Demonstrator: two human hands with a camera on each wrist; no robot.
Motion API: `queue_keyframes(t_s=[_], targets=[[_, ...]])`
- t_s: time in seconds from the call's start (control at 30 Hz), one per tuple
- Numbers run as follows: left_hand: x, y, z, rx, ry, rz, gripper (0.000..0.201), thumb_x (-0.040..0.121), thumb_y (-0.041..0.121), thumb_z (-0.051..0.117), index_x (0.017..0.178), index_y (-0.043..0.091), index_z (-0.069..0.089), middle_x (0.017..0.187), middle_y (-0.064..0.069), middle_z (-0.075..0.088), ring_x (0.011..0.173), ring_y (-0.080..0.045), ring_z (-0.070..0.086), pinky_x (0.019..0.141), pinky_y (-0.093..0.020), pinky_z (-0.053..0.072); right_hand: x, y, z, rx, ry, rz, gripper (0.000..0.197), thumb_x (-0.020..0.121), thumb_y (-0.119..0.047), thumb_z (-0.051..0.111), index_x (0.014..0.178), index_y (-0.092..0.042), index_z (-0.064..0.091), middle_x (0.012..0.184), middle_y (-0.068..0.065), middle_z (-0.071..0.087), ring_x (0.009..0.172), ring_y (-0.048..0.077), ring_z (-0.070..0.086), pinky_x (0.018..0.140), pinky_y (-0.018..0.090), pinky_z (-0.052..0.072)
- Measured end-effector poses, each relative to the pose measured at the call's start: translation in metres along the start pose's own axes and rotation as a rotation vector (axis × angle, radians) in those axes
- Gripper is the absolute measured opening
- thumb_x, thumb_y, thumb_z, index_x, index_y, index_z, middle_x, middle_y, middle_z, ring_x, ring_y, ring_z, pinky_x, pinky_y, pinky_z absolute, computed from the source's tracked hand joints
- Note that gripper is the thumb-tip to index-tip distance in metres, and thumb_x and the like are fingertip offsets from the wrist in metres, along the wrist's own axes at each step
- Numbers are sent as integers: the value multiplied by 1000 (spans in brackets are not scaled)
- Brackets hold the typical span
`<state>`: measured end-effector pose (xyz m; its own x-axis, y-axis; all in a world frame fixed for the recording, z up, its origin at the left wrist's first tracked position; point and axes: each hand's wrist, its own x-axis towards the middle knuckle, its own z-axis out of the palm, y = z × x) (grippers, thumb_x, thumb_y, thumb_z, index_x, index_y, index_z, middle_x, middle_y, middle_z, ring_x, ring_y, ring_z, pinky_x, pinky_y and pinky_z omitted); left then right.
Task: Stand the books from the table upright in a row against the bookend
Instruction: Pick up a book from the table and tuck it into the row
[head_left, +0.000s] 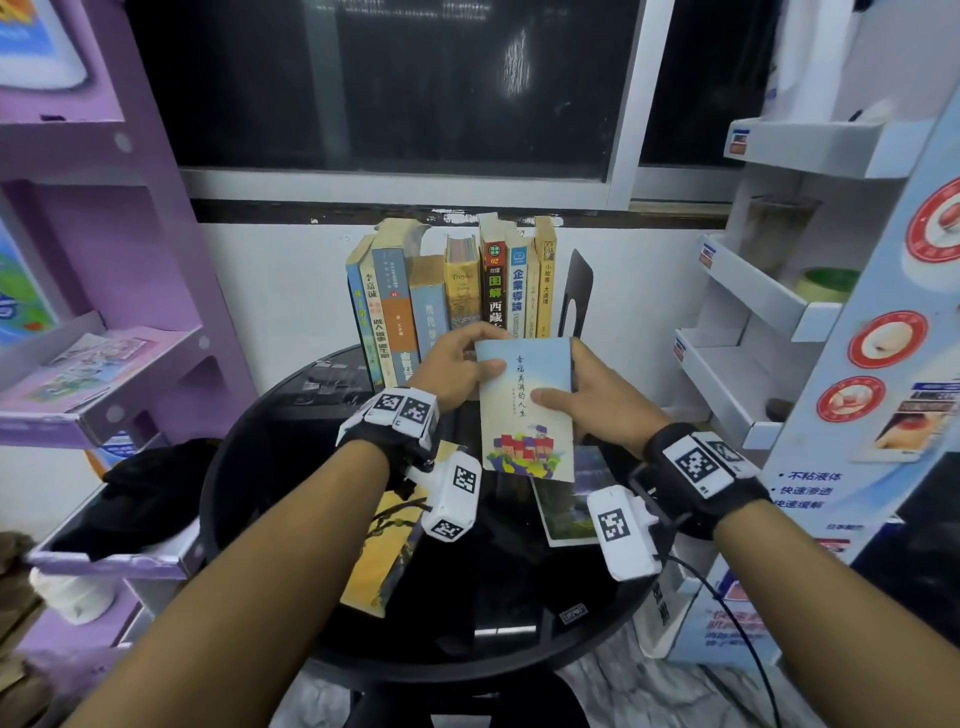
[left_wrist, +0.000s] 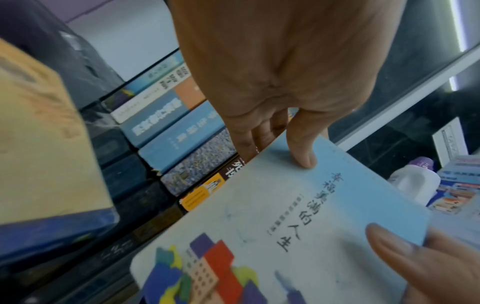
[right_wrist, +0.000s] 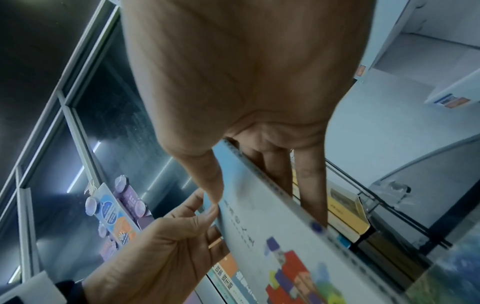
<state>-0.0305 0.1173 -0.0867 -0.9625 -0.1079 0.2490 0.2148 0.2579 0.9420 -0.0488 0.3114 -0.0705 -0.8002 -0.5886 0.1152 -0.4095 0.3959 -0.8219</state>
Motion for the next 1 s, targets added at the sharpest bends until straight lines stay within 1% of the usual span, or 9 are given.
queue_keyframes(t_s=[0.07,0.13,0.23,0.43,0.53,0.67,0.73,0.87,1.0], targets=[[7,7,0,12,-35,29,22,90,0,60,94,21,60,101,2,60,91,-13,60,66,-25,56,-1,-1,-7,-34,42,-24,32,92,-20,62,115,-31,42,114,-6,61,96,10,65,60,21,56],[13,13,1,37,-80,62,23,88,-2,60,91,21,60,99,2,60,90,-10,60,68,-23,56,-2,-2,-14,-30,79,-32,21,92,-20,63,103,-31,49,107,-4,65,92,10,67,63,30,60],[21,21,5,89,-134,89,24,87,-2,62,89,21,59,99,2,59,87,-10,60,65,-20,54,-4,-4,-28,-7,84,-16,13,93,-17,62,105,-21,57,100,5,70,83,18,72,61,39,61],[37,26,27,82,-172,111,25,87,-2,62,88,22,59,99,1,58,91,-19,61,69,-29,54,-5,-4,-44,-119,81,-27,34,91,-12,64,119,-26,52,100,1,64,76,16,71,53,32,60],[47,24,36,62,-157,118,26,85,-1,64,87,24,59,99,0,60,96,-26,63,73,-36,56,-4,3,-48,-226,88,-39,42,93,-12,61,131,-26,48,107,6,62,72,17,71,49,24,56],[57,29,44,148,-87,159,26,84,2,67,91,26,60,101,1,61,89,-15,61,72,-28,56,2,13,-51,-280,182,-70,43,95,-12,56,135,-26,49,110,11,64,68,18,70,46,19,52],[62,36,45,198,-34,192,24,84,4,68,96,24,62,103,2,64,90,-11,61,75,-23,54,7,16,-52,-312,215,-76,44,95,-13,54,136,-28,48,109,12,65,73,21,69,50,23,56],[76,49,36,428,65,346,25,85,13,68,109,21,65,109,7,66,103,-7,60,87,-21,45,18,20,-53,-419,263,-69,45,96,-18,52,138,-30,46,115,15,67,93,30,68,75,43,59],[91,62,27,716,134,504,30,87,21,65,116,23,63,120,6,61,114,-10,52,99,-27,39,30,22,-52,-479,328,-44,44,96,-18,52,138,-26,44,115,15,67,100,31,65,82,43,58]])
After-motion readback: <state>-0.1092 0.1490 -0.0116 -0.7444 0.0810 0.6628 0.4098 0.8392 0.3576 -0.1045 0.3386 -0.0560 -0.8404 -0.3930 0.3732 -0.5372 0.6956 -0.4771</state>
